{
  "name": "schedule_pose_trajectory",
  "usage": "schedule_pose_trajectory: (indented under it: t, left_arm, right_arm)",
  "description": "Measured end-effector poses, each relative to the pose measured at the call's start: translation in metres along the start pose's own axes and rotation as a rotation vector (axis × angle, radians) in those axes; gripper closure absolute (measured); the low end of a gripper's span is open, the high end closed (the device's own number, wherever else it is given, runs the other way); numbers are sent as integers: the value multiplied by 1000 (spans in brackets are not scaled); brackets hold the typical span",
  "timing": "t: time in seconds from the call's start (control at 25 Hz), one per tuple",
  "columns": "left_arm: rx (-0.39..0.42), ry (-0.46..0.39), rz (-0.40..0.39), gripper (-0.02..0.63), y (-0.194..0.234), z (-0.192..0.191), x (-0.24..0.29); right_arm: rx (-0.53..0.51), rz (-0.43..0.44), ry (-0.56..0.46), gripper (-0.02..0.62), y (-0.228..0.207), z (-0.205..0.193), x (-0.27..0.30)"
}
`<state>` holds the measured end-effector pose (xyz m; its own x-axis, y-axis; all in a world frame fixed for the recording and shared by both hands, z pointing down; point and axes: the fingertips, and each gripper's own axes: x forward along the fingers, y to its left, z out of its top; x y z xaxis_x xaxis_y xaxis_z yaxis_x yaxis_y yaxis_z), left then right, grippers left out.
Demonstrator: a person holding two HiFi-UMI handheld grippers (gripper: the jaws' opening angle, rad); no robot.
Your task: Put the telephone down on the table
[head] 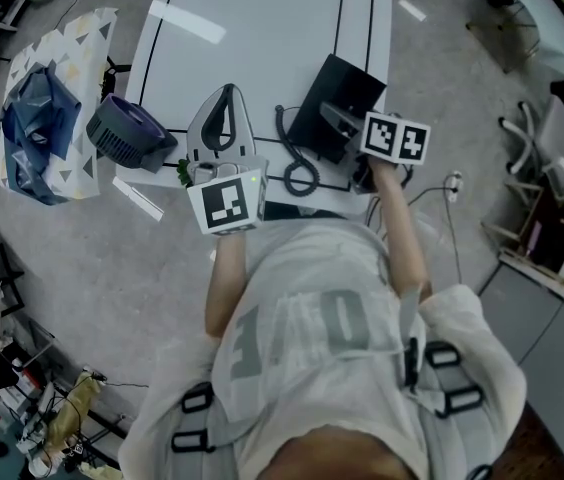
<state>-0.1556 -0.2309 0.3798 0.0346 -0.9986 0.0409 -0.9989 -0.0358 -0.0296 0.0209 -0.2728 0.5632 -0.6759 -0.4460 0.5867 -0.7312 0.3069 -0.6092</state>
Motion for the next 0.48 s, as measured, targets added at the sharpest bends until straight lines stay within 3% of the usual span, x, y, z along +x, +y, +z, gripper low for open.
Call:
schedule_pose_trajectory:
  t: [0.48]
  left_arm:
    - [6,5,-7,598,-4,-1,3]
  right_arm:
    - [20,-8,1,259,-2,-1,-1]
